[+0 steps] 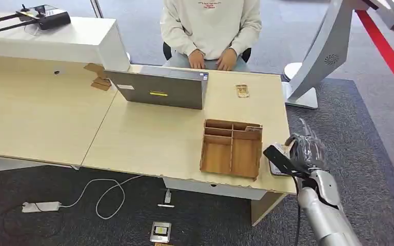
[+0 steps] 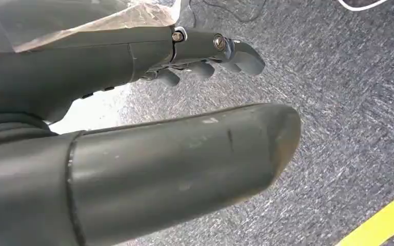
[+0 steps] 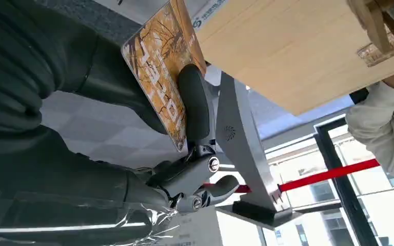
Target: Pass the card to the sensor for recognition and then transmit it.
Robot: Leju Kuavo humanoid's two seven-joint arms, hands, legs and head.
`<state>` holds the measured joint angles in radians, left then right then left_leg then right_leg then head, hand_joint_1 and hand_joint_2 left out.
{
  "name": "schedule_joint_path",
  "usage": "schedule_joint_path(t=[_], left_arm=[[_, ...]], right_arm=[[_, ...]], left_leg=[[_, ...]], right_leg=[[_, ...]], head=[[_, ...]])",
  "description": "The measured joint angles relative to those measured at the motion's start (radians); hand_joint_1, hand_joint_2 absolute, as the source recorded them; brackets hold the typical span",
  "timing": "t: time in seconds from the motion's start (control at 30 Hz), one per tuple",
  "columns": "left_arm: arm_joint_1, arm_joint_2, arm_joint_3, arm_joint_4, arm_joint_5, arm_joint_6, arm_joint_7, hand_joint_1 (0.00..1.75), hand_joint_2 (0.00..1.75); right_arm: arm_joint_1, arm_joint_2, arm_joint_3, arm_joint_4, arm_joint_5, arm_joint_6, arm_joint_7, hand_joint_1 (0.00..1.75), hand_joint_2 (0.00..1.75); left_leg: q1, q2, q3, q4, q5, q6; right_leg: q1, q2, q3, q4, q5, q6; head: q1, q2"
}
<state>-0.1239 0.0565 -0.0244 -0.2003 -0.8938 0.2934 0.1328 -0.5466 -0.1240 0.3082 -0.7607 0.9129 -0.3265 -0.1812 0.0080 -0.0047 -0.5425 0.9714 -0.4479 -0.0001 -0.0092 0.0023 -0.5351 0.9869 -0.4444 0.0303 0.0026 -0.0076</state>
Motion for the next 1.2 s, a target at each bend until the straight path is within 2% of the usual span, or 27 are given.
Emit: schedule_joint_path(t=[1.2], left_arm=[[0.0, 0.0, 0.0, 0.0, 0.019, -0.003, 0.007, 0.0, 0.0]], right_arm=[[0.013, 0.027, 0.008, 0.087, -0.009, 0.011, -0.017, 1.75, 1.75]], left_leg=[[0.0, 0.0, 0.001, 0.0, 0.0, 0.0]], right_leg=[[0.0, 0.0, 0.001, 0.0, 0.0, 0.0]], head=[[0.0, 0.0]])
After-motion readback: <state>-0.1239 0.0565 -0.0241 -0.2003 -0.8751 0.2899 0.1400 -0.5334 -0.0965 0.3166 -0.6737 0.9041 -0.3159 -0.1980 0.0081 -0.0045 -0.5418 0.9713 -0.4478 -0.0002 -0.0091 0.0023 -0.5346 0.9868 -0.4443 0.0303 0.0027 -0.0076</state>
